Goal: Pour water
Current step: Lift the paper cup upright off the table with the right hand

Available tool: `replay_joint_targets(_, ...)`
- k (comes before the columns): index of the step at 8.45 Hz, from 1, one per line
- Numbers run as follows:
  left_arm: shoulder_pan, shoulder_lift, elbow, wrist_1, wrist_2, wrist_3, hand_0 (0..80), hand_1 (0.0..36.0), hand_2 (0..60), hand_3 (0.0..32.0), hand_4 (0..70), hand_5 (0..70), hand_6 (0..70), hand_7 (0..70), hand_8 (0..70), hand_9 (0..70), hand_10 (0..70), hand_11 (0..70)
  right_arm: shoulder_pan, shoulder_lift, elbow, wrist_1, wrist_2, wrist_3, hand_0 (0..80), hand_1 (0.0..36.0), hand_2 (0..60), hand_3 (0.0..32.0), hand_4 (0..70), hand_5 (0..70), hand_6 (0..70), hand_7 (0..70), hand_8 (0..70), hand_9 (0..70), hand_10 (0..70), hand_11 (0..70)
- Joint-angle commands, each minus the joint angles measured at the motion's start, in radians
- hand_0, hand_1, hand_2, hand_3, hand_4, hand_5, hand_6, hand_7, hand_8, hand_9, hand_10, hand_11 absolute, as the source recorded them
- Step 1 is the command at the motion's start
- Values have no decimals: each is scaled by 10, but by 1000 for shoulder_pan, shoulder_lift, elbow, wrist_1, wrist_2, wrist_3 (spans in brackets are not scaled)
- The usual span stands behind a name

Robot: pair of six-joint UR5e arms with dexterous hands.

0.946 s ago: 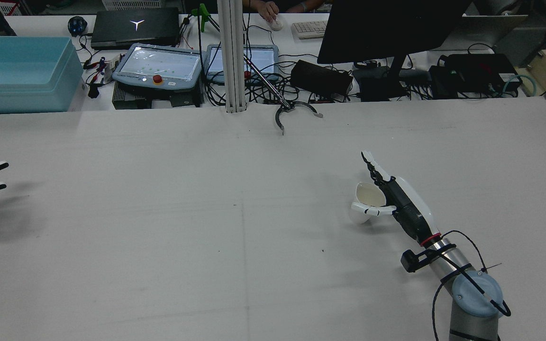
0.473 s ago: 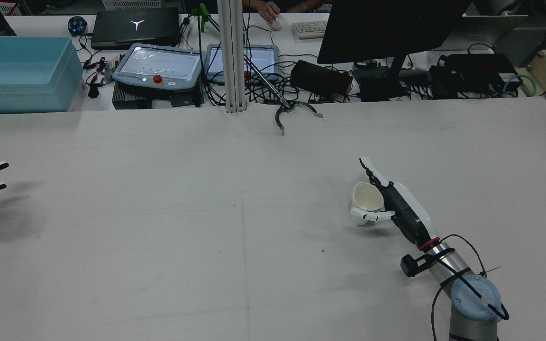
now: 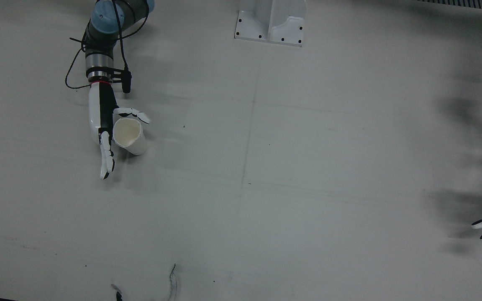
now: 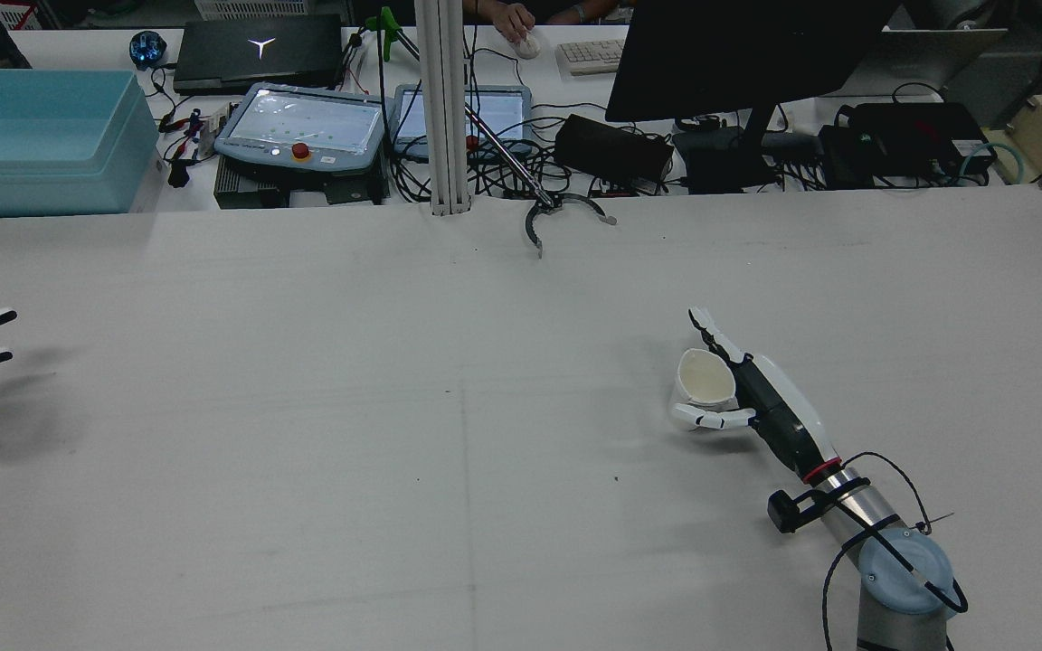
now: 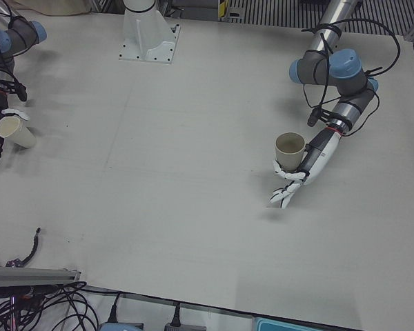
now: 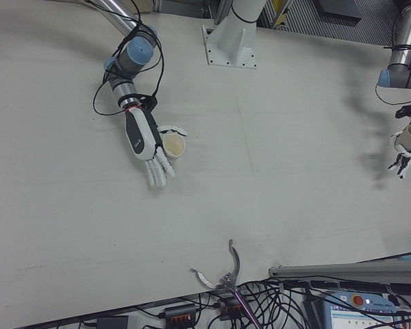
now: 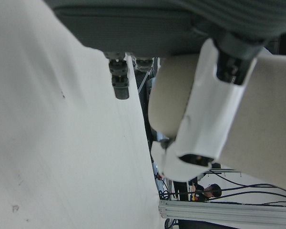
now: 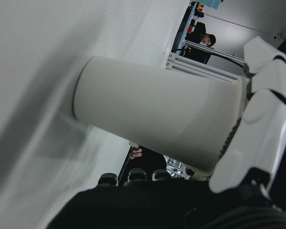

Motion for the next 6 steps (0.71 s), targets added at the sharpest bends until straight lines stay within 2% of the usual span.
replay_joint_targets(1,0,0,-2,-2,0,-2,800,360,600,0,700,700,144,103,48,6,111,197,-3,1,-3,0,-1,3,453,167,220,60,0,33,0,0,21,4,0,0)
replay_joint_targets(2,-1,0,-2,-2,0,-2,800,360,600,0,700,700,144,104,47,6,111,197,-6,1,-3,0,-1,5,457,172,224,46,0,36,0,0,24,8,0,0)
replay_joint_targets(3,-1,2,-3,-2,0,-3,800,360,600,0,700,700,144,105,48,7,111,196,-4,3,1,0,-1,8,472,199,240,72,0,49,0,0,17,2,0,0)
replay_joint_targets(4,-3,2,-3,-3,0,-3,800,360,600,0,700,700,144,103,48,6,111,196,-4,6,4,0,1,9,485,214,242,146,0,58,0,0,4,0,0,0)
replay_joint_targets(5,-3,5,-5,-5,2,-5,800,360,600,0,700,700,143,103,48,6,110,194,-4,6,6,0,1,9,539,270,262,118,0,84,54,54,14,4,0,0)
replay_joint_targets(6,-3,18,-6,-12,2,-5,800,360,600,0,700,700,142,102,47,6,109,194,-1,6,9,0,1,9,673,351,323,58,0,129,178,323,75,94,0,0)
